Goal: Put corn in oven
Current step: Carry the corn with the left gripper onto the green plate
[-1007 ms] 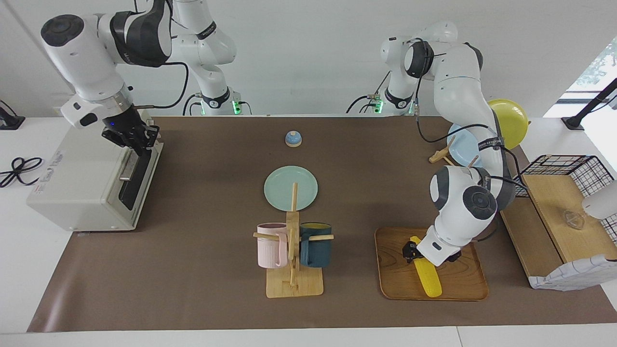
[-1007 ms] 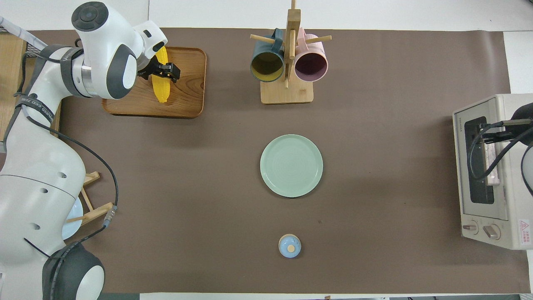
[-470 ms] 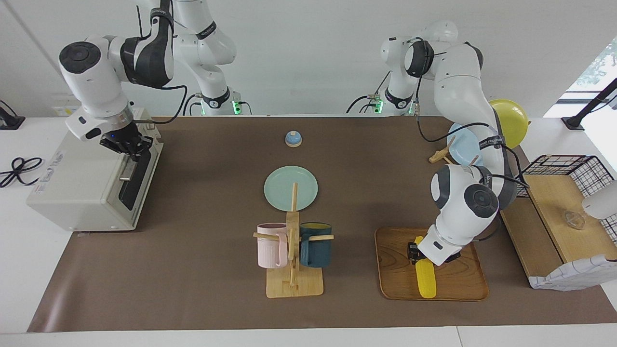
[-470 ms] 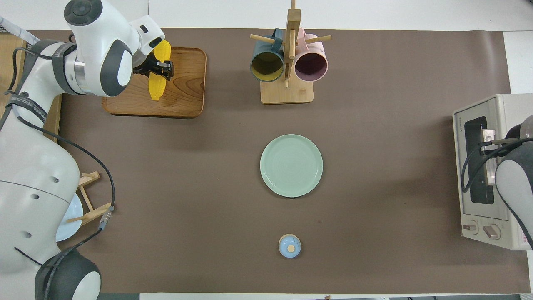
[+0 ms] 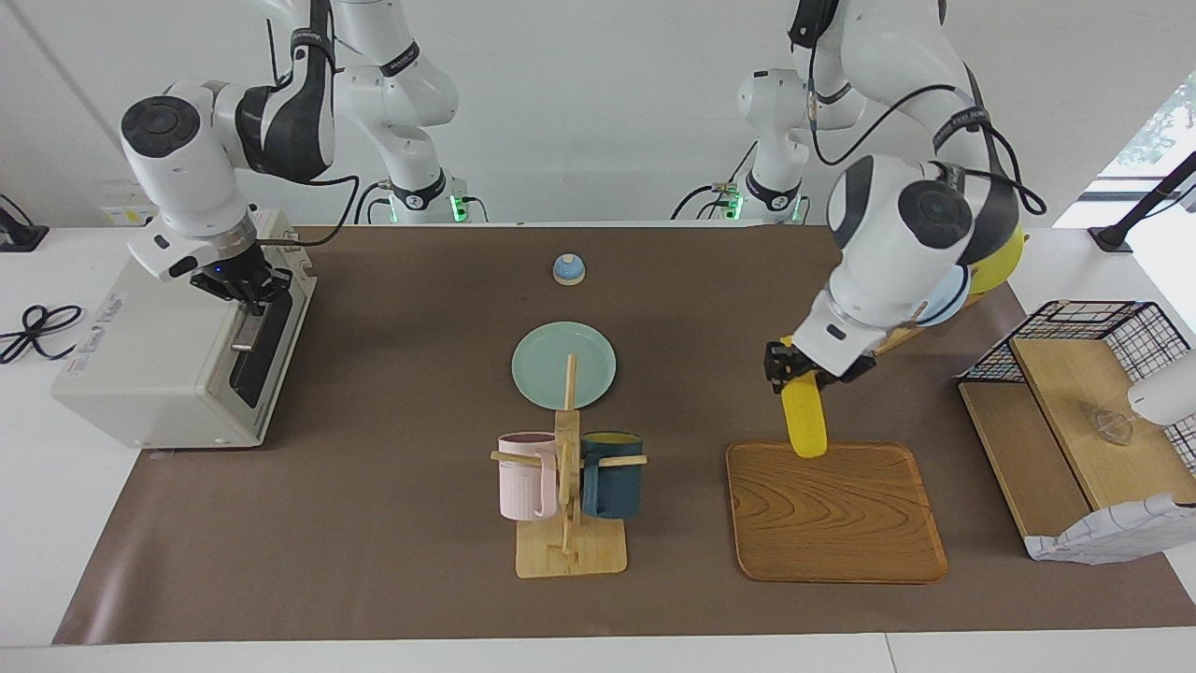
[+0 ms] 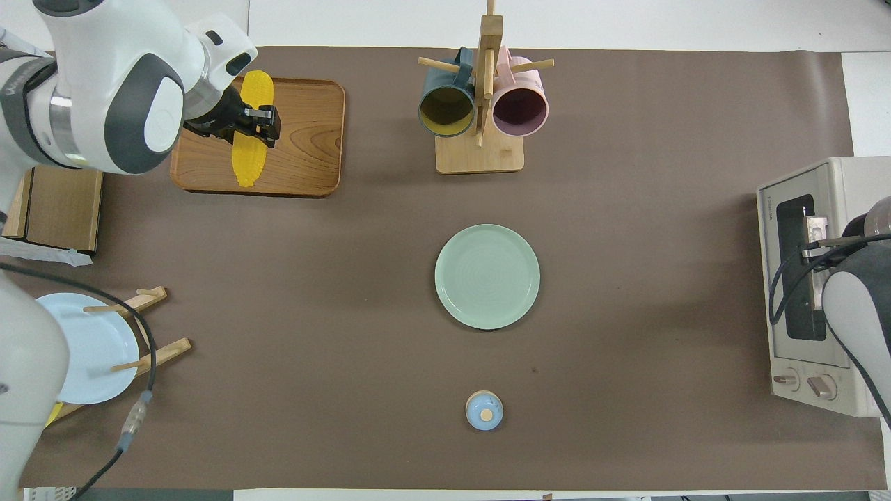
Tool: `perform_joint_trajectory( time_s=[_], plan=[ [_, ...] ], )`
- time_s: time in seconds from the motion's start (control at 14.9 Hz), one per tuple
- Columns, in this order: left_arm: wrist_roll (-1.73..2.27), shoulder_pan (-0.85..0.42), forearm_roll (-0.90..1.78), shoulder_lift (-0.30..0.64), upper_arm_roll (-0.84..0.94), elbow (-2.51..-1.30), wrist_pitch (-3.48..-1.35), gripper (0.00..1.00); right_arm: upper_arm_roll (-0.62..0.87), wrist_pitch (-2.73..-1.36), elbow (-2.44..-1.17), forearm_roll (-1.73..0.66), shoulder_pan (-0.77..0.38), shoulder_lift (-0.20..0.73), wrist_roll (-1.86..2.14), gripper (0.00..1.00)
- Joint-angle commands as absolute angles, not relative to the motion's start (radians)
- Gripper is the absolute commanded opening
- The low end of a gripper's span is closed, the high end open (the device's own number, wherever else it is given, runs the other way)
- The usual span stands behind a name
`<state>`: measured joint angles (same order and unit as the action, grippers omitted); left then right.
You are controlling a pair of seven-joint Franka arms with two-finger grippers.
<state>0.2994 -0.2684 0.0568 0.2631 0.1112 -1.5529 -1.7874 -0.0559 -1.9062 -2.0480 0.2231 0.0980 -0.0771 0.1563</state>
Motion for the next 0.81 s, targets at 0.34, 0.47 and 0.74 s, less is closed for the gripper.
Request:
perform_joint_trajectory(
  time_s=[0.34,0.47,0.74],
  plan=[
    [0.719,-0.648,0.115,0.075,0.094,-1.940,-2.096,0.00,-0.048,-2.022,-2.134,0.207,0.088,-0.081,0.150,0.00],
    [0.779,-0.712,0.115,0.136,0.094,-1.942,-2.176,0.00,-0.048,-2.058,-2.146,0.172,0.072,-0.063,0.143,0.00],
    [0.851,-0.773,0.115,0.247,0.092,-1.899,-2.299,0.00,-0.048,-2.127,-2.152,0.137,0.031,-0.008,0.124,0.00]
  ],
)
